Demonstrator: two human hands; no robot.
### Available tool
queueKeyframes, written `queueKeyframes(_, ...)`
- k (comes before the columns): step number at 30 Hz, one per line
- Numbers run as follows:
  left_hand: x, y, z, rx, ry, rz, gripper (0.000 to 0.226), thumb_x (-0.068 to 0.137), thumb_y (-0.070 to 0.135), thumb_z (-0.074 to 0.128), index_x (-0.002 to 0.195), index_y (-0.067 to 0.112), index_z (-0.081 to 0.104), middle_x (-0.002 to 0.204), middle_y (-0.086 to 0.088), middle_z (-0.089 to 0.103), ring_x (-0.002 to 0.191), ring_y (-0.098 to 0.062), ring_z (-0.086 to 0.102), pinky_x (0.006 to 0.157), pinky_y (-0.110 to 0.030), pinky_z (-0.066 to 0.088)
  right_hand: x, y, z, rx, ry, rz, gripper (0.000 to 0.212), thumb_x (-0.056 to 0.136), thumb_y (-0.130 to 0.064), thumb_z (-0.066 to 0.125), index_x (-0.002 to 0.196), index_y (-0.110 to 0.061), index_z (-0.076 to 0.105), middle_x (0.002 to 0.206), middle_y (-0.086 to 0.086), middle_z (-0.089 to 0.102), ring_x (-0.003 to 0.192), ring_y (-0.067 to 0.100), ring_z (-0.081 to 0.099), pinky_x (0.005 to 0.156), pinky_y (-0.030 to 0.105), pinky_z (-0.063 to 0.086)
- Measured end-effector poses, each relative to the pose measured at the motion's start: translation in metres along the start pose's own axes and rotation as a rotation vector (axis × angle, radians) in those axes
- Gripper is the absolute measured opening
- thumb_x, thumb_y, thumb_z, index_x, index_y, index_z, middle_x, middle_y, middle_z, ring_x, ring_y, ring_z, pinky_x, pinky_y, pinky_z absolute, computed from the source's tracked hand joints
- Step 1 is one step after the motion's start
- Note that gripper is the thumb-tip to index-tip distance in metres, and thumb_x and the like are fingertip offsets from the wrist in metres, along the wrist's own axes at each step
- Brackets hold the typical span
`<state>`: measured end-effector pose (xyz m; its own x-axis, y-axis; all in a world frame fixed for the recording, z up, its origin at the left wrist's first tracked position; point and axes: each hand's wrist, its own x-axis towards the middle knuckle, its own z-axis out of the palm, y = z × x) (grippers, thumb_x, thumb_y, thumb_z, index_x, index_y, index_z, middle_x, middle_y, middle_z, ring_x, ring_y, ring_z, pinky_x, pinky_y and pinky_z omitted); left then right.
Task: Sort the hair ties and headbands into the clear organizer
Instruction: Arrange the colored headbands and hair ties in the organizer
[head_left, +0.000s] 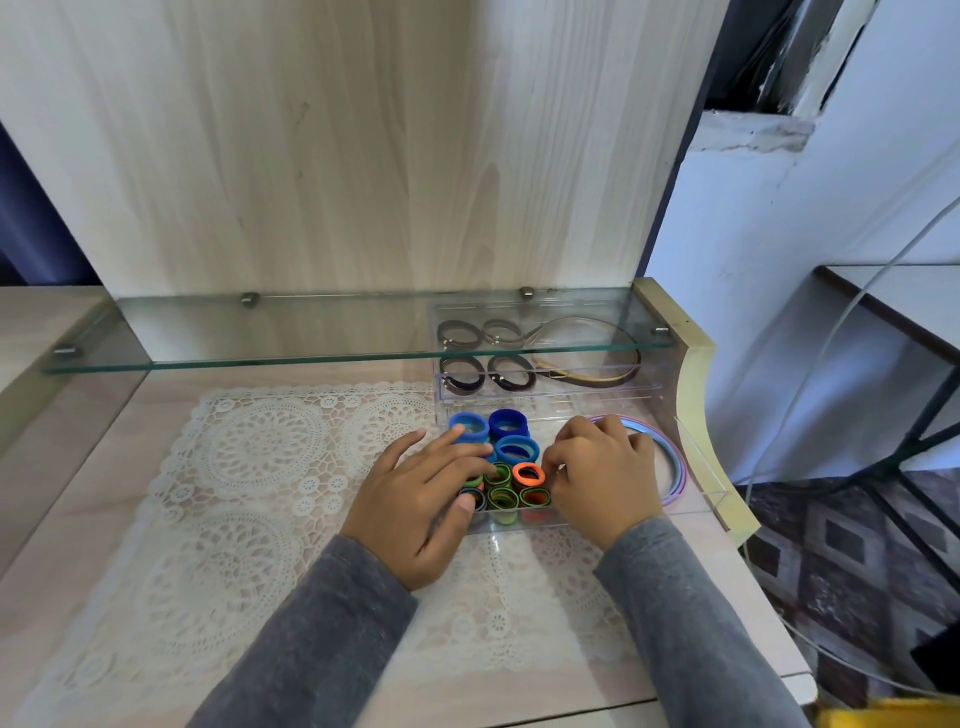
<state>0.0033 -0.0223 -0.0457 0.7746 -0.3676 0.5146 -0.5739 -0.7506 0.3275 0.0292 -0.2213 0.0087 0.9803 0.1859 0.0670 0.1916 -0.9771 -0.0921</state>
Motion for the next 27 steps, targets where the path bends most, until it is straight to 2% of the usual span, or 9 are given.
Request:
queueKeyframes(8, -0.002, 0.0, 0.001, 0.047, 0.067, -0.047, 0.034, 0.088, 0.029, 0.041, 0.113, 0.025, 0.064, 0.126, 0.014, 0.061, 0.131, -0.007, 0.045, 0.109, -0.04, 0.032, -0.008, 0.002, 0.001, 0.045, 0.008, 0.104, 0.019, 0.091, -0.028, 0.052, 0.098, -0.031, 0.069, 0.116, -0.008, 0.057, 0.112, 0.018, 0.042, 0.098, 0.042, 0.033)
queueKeyframes(14, -0.006, 0.001, 0.0, 0.116, 0.105, -0.157, 0.037, 0.089, 0.027, 0.037, 0.113, 0.024, 0.065, 0.125, 0.012, 0.062, 0.127, -0.01, 0.049, 0.107, -0.037, 0.032, -0.017, 0.0, 0.002, 0.032, 0.018, 0.098, 0.023, 0.094, -0.031, 0.049, 0.105, -0.029, 0.069, 0.119, -0.007, 0.056, 0.113, 0.017, 0.04, 0.099, 0.04, 0.032)
queueKeyframes(21, -0.008, 0.004, -0.003, 0.152, 0.127, -0.201, 0.036, 0.088, 0.027, 0.038, 0.111, 0.025, 0.066, 0.121, 0.013, 0.064, 0.124, -0.01, 0.052, 0.105, -0.036, 0.034, -0.019, -0.004, 0.0, -0.095, 0.041, 0.112, 0.027, 0.094, -0.037, 0.047, 0.11, -0.029, 0.068, 0.119, -0.007, 0.057, 0.114, 0.019, 0.041, 0.098, 0.043, 0.033)
queueKeyframes(27, -0.009, 0.003, -0.003, 0.144, 0.141, -0.228, 0.035, 0.087, 0.026, 0.038, 0.109, 0.026, 0.065, 0.118, 0.013, 0.065, 0.123, -0.01, 0.053, 0.105, -0.032, 0.031, -0.018, -0.011, 0.001, -0.109, 0.039, 0.093, 0.028, 0.094, -0.038, 0.048, 0.113, -0.029, 0.066, 0.12, -0.005, 0.058, 0.113, 0.019, 0.042, 0.097, 0.042, 0.034)
